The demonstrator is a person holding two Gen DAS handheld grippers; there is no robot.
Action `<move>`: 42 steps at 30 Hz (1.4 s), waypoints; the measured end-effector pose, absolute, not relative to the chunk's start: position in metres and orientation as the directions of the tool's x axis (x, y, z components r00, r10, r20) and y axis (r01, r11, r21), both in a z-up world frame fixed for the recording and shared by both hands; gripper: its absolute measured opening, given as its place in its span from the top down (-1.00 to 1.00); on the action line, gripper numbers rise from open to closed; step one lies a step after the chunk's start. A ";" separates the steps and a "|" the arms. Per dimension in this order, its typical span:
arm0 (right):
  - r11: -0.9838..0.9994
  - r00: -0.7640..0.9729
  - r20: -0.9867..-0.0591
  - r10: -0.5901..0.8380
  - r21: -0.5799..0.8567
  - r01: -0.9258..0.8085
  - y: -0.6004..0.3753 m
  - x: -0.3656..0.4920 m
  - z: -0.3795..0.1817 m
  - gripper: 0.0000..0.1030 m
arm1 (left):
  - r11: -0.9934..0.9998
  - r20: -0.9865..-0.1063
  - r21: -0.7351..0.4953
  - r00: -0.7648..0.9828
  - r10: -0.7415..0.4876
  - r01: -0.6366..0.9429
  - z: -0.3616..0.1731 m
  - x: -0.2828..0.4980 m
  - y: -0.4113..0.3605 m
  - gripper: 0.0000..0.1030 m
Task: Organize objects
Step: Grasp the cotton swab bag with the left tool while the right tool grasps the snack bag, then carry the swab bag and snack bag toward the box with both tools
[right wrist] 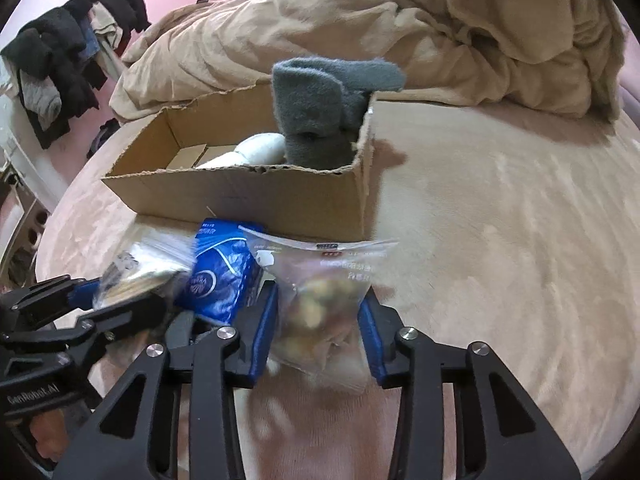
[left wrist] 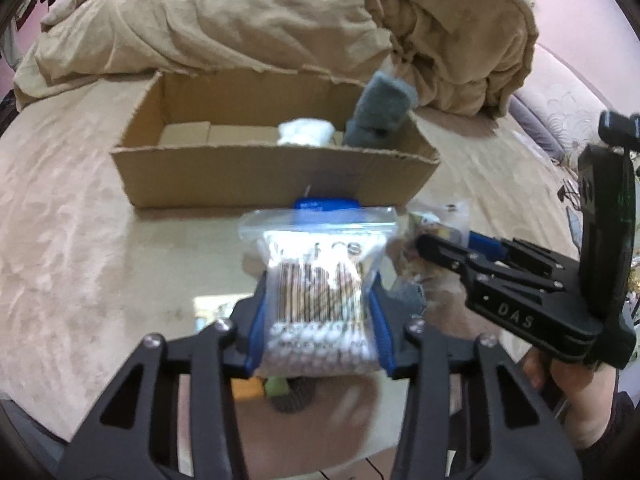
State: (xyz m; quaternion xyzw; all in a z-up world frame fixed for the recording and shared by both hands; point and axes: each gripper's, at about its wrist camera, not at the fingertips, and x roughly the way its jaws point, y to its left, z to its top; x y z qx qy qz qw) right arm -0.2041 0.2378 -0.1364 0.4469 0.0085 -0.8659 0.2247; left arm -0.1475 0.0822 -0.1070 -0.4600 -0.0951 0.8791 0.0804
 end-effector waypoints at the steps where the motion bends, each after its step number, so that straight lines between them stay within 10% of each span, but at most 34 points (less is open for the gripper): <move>1: -0.901 -0.510 -0.772 -0.379 0.184 0.392 0.240 -0.199 -0.132 0.22 | -0.969 -0.789 -0.242 -0.571 0.229 -0.054 -0.102 -0.144 0.081 0.13; 18: -0.889 -0.589 -0.679 -0.438 0.231 0.395 0.244 -0.138 -0.060 0.22 | -0.955 -0.689 -0.289 -0.677 0.258 -0.070 -0.030 -0.093 0.033 0.14; 42: -0.788 -0.345 -0.771 -0.536 0.310 0.532 0.080 -0.139 -0.129 0.23 | -0.914 -0.772 -0.379 -0.595 0.224 0.147 -0.129 -0.123 -0.086 0.10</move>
